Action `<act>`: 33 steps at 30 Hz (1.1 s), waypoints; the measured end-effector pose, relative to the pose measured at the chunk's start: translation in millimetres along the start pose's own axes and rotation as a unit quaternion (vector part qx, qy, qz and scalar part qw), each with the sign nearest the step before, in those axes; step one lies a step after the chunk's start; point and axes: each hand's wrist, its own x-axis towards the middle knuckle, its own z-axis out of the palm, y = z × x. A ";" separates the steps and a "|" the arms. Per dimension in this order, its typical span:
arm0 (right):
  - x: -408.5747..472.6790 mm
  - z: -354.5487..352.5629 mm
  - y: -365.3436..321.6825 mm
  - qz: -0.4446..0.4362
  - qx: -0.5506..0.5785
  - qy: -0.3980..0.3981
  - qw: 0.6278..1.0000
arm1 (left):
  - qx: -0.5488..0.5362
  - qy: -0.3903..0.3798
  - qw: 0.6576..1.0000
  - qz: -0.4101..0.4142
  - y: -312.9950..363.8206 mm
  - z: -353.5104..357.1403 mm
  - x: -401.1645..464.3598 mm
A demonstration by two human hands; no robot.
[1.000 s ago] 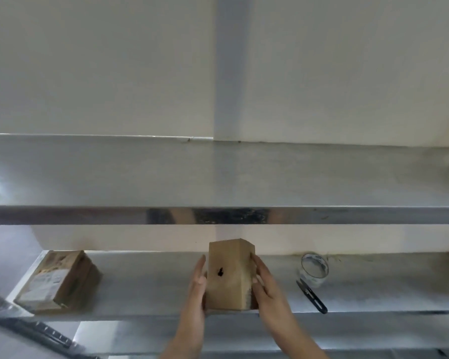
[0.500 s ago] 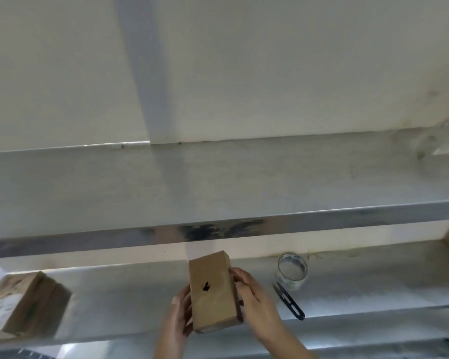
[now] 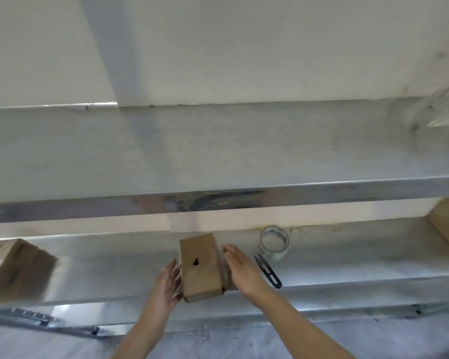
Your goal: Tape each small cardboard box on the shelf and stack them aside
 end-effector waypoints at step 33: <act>-31.7 -56.1 -35.0 -0.360 -0.274 0.037 0.891 | 0.306 -0.023 0.891 0.336 58.1 27.2 -16.4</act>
